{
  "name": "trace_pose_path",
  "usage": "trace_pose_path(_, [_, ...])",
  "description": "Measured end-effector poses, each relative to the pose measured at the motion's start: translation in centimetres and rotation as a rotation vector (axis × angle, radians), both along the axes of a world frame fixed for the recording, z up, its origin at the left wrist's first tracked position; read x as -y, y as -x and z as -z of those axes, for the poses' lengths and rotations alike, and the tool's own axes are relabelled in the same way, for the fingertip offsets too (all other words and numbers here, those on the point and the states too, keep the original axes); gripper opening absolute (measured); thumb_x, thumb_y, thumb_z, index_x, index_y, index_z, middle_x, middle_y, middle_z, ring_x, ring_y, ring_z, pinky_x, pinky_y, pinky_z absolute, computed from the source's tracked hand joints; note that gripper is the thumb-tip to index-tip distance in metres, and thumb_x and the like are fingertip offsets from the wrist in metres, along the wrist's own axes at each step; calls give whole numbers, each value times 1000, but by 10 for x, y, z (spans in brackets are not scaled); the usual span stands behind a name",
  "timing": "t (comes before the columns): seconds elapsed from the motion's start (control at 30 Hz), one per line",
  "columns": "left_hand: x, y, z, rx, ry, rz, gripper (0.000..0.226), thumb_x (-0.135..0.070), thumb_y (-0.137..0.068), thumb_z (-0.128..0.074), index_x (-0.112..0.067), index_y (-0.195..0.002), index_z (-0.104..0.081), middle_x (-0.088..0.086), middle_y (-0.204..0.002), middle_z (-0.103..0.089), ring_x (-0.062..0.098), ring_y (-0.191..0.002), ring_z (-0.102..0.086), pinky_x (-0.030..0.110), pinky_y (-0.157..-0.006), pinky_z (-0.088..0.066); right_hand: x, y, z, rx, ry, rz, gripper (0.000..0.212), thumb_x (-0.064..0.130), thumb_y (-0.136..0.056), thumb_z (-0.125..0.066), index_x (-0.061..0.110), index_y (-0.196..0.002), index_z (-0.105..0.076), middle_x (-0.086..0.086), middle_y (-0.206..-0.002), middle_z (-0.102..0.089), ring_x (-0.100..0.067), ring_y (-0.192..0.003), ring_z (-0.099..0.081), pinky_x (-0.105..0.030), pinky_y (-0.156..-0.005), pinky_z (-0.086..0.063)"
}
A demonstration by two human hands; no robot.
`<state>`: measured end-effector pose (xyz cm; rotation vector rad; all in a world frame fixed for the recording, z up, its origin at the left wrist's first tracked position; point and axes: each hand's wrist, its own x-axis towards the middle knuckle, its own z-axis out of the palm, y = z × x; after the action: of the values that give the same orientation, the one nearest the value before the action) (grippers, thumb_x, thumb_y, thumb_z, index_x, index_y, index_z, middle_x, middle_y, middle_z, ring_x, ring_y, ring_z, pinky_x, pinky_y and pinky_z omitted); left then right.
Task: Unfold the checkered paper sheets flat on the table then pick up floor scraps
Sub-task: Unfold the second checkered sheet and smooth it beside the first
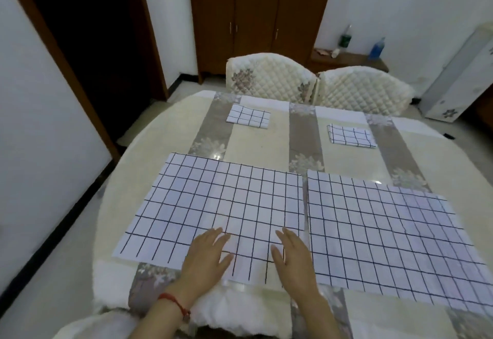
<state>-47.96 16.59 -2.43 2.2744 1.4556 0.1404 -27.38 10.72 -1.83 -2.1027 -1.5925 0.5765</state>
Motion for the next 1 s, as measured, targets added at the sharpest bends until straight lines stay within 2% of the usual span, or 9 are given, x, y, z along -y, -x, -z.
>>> trace_pose_path(0.07, [8, 9, -15, -6, -39, -72, 55, -52, -93, -30, -26, -142, -31, -5, -154, -23, 10, -143, -15, 28, -117, -11, 2, 0, -10, -2, -1, -62, 45, 36, -96, -41, 22, -138, -40, 1, -149, -35, -14, -140, -25, -25, -114, -16])
trace_pose_path(0.13, [16, 23, -31, -7, -59, -171, 70, -63, -84, -14, -26, -140, -34, -4, -152, -28, 10, -142, -20, 28, -116, -15, -2, 5, -20, 3, -8, -146, 46, 37, -96, -40, 22, -140, -37, 2, -150, -33, -14, -140, -24, -27, -115, -16])
trace_pose_path(0.17, [18, 30, -36, -4, -57, -198, 69, -62, -85, -15, -26, -140, -35, -4, -151, -29, 11, -141, -22, 28, -115, -16, -5, 7, -25, 5, -9, -166, 47, 37, -96, -39, 23, -140, -35, 3, -150, -32, -13, -140, -24, -28, -115, -16])
trace_pose_path(0.27, [36, 61, -56, 3, -88, -330, 48, -42, -93, -42, -21, -137, -41, 1, -147, -38, 14, -137, -31, 27, -114, -24, -16, 27, -41, 14, -24, -273, 46, 35, -96, -39, 22, -140, -35, 1, -150, -32, -14, -140, -24, -29, -114, -18])
trace_pose_path(0.37, [57, 101, -71, 26, -225, -464, 43, -31, -89, -54, -11, -127, -55, 12, -135, -53, 22, -125, -50, 31, -104, -40, -25, 64, -55, 9, -30, -392, 46, 36, -96, -40, 21, -140, -36, 0, -150, -33, -14, -140, -25, -31, -114, -21])
trace_pose_path(0.5, [90, 171, -74, -13, -135, -666, 49, -39, -94, -43, -21, -139, -38, 1, -146, -38, 16, -134, -34, 28, -112, -25, -32, 129, -65, 30, -41, -592, 46, 37, -96, -38, 21, -140, -37, 0, -150, -34, -14, -139, -26, -30, -113, -24])
trace_pose_path(0.67, [143, 266, -64, -10, -163, -892, 47, -38, -94, -44, -19, -137, -42, 2, -142, -44, 15, -130, -39, 29, -109, -30, -38, 231, -70, 5, 11, -768, 46, 38, -96, -40, 23, -140, -37, 2, -150, -34, -14, -139, -25, -30, -112, -24])
trace_pose_path(0.83, [200, 379, -41, 37, -70, -1071, 47, -40, -94, -43, -19, -137, -41, 2, -142, -44, 16, -130, -40, 28, -106, -31, -35, 358, -67, -25, 17, -922, 40, 28, -95, -47, 18, -133, -45, -2, -141, -45, -18, -128, -40, -24, -101, -31])
trace_pose_path(1.0, [255, 473, -10, 186, 89, -1296, 43, -35, -94, -47, -14, -132, -48, 7, -137, -51, 22, -125, -47, 28, -104, -34, -26, 482, -42, -97, 195, -1025, 40, 29, -95, -47, 16, -133, -46, -5, -142, -43, -20, -131, -38, -30, -108, -29])
